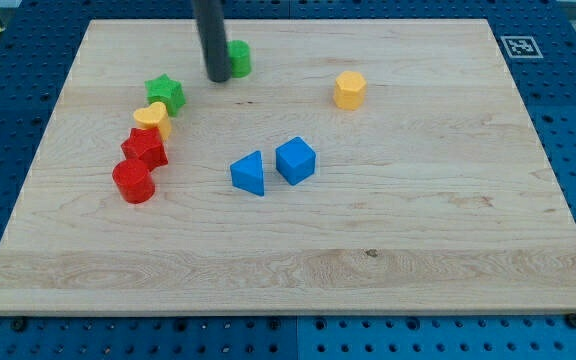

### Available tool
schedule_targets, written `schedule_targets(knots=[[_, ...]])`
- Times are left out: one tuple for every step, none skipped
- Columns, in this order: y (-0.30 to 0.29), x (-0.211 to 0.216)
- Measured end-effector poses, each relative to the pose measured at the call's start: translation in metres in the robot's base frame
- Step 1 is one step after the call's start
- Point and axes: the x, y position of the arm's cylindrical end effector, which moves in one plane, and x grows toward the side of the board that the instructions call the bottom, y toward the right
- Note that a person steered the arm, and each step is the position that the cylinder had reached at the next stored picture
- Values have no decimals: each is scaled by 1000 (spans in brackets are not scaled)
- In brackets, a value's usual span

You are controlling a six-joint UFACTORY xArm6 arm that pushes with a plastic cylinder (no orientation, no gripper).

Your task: Move the green circle top left to the green star

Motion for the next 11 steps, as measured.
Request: schedule_targets(knots=[[41,0],[79,-3],[86,-34],[80,-76],[79,-76],[79,-76],[69,-73],[51,-58],[30,-51],[4,-51],[-8,-40]])
